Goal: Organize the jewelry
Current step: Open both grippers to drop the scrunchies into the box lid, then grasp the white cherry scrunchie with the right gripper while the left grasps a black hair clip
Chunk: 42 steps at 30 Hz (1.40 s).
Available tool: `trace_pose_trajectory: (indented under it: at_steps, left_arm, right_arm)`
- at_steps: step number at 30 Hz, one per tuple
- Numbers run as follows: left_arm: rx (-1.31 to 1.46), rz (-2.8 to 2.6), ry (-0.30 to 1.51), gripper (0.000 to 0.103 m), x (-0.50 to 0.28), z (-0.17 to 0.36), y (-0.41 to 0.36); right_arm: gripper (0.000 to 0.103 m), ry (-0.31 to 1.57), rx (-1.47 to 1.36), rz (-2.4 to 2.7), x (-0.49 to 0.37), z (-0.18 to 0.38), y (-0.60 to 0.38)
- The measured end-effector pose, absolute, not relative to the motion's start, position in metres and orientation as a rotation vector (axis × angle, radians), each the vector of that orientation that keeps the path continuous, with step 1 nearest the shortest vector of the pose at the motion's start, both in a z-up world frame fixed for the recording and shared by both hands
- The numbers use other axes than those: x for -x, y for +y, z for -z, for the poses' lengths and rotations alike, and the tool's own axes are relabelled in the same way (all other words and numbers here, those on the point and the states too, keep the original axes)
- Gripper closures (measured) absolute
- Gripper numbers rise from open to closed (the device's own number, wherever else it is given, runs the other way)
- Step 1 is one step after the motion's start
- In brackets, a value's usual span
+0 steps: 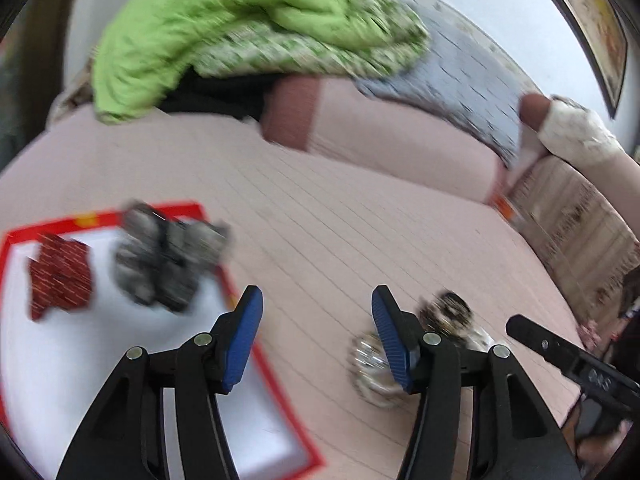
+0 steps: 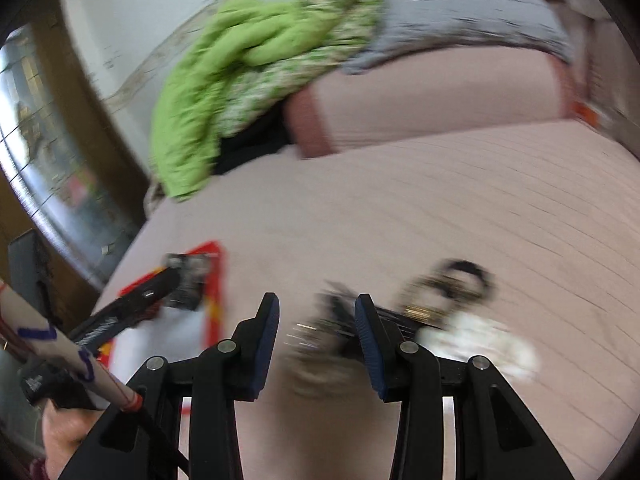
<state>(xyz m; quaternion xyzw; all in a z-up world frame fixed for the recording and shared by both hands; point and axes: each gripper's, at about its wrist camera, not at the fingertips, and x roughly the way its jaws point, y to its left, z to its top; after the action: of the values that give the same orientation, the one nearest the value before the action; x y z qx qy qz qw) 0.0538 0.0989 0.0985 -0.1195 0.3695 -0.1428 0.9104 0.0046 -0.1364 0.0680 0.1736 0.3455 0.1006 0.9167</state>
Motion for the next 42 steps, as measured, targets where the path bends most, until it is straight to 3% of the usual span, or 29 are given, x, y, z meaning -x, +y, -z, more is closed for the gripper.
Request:
trace_pose_trajectory:
  at_steps: [4, 9, 15, 16, 17, 20, 24, 27, 31, 37, 40, 42]
  left_arm:
    - [0.295, 0.394, 0.813, 0.047, -0.055, -0.088, 0.069]
    - [0.353, 0.494, 0.838, 0.032, -0.053, -0.082, 0.031]
    - [0.288, 0.501, 0.878, 0.031, -0.054, -0.069, -0.011]
    - [0.287, 0.496, 0.888, 0.031, -0.056, -0.065, -0.015]
    - [0.279, 0.487, 0.896, 0.031, -0.058, -0.062, -0.018]
    - [0.258, 0.443, 0.894, 0.031, -0.067, -0.054, -0.022]
    - [0.274, 0.423, 0.909, 0.034, -0.079, -0.043, -0.025]
    - [0.258, 0.434, 0.909, 0.054, -0.08, -0.04, -0.032]
    - [0.2, 0.463, 0.88, 0.062, -0.07, -0.041, -0.047]
    - [0.112, 0.487, 0.887, 0.062, -0.058, -0.03, -0.071]
    - [0.155, 0.482, 0.914, 0.05, -0.062, -0.027, -0.067]
    - [0.153, 0.482, 0.908, 0.05, -0.063, -0.026, -0.068]
  right_arm:
    - [0.058, 0.752, -0.434, -0.097, 0.004, -0.051, -0.189]
    - [0.048, 0.844, -0.529, -0.063, -0.004, -0.027, -0.218]
    - [0.046, 0.938, -0.591, -0.089, -0.017, 0.004, -0.22]
    - [0.056, 0.962, -0.625, -0.116, -0.021, 0.011, -0.22]
    - [0.08, 0.974, -0.651, -0.125, -0.023, 0.016, -0.22]
    - [0.092, 0.965, -0.698, -0.097, -0.024, 0.022, -0.228]
    - [0.093, 0.867, -0.656, -0.034, -0.019, 0.001, -0.237]
    - [0.093, 0.805, -0.64, 0.015, -0.014, -0.011, -0.246]
    - [0.093, 0.782, -0.652, 0.033, -0.012, -0.016, -0.252]
    - [0.093, 0.768, -0.62, 0.03, -0.01, -0.023, -0.251]
    - [0.093, 0.776, -0.628, 0.051, -0.008, -0.019, -0.256]
    - [0.093, 0.779, -0.641, 0.056, -0.007, -0.017, -0.259]
